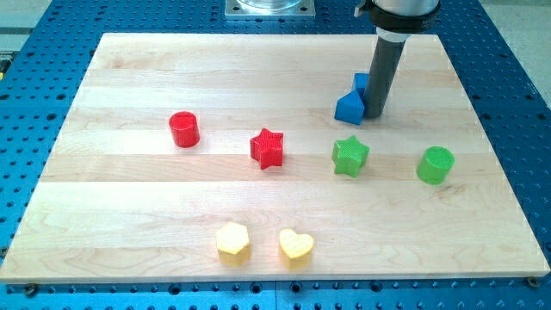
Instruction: Move the blue triangle above the red star
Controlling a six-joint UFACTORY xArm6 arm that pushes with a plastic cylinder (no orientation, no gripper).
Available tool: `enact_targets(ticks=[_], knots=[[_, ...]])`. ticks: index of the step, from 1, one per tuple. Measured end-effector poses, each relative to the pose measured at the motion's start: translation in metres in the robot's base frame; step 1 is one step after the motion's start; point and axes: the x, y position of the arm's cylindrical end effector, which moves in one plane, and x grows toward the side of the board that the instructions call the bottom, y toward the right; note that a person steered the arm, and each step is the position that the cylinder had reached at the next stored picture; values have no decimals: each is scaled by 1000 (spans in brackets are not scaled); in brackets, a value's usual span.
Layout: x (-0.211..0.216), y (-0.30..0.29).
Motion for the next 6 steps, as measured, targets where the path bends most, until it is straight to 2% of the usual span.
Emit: enact_targets(ticks=[2,3,4,5,6], knots=[[1,-36],[29,-87],[21,-110],[6,-109],[33,-161]])
